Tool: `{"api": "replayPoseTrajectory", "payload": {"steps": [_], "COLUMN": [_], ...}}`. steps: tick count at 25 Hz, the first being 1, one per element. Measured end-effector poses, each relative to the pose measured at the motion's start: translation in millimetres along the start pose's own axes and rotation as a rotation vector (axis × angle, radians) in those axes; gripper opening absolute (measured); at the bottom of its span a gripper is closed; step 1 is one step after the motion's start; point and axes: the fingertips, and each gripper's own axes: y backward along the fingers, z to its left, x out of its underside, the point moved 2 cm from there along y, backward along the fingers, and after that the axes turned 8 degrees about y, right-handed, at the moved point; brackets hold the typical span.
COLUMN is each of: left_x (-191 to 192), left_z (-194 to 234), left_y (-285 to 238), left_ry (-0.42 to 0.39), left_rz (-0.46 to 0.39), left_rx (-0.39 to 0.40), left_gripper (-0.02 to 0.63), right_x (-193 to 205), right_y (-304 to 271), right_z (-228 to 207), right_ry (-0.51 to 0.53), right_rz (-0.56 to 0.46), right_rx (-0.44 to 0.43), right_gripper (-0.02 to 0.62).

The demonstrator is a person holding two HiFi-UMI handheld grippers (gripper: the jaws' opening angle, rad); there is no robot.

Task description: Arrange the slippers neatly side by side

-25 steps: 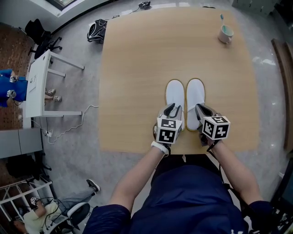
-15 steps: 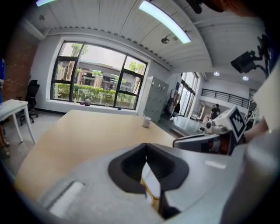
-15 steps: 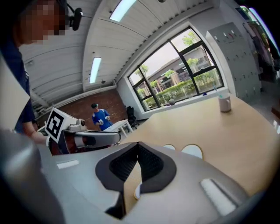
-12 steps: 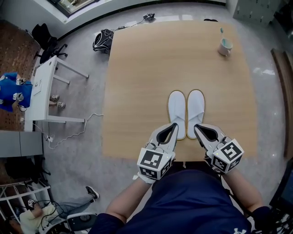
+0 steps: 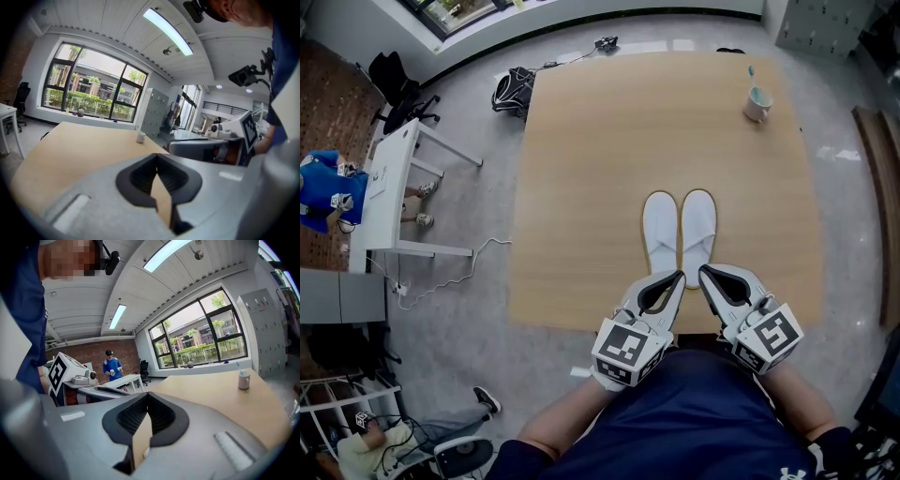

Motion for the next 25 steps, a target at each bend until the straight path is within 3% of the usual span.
{"api": "replayPoseTrajectory", "payload": {"steps": [9, 19, 25], "left_x": [4.6, -14.0, 1.4], "left_z": [26.7, -17.3, -41.9], "left_y": [2.3, -12.9, -21.9], "left_ry": [-0.007, -0.029, -0.027], "left_rz": [0.005, 0.077, 0.062], "left_rx": [-0.026, 0.057, 0.074], "left_gripper": [0.006, 0.006, 0.006], "right_x": [6.5, -3.3, -11.8], "right_y": [-26.2, 11.1, 39.5], "right_z": [10.8, -2.2, -7.7], "right_ry": [-0.011, -0.026, -0.06], "right_rz": [0.029, -0.019, -0.026], "right_rx": [-0.04, 0.08, 0.068], "right_gripper": [0.011, 0.011, 0.011]}}
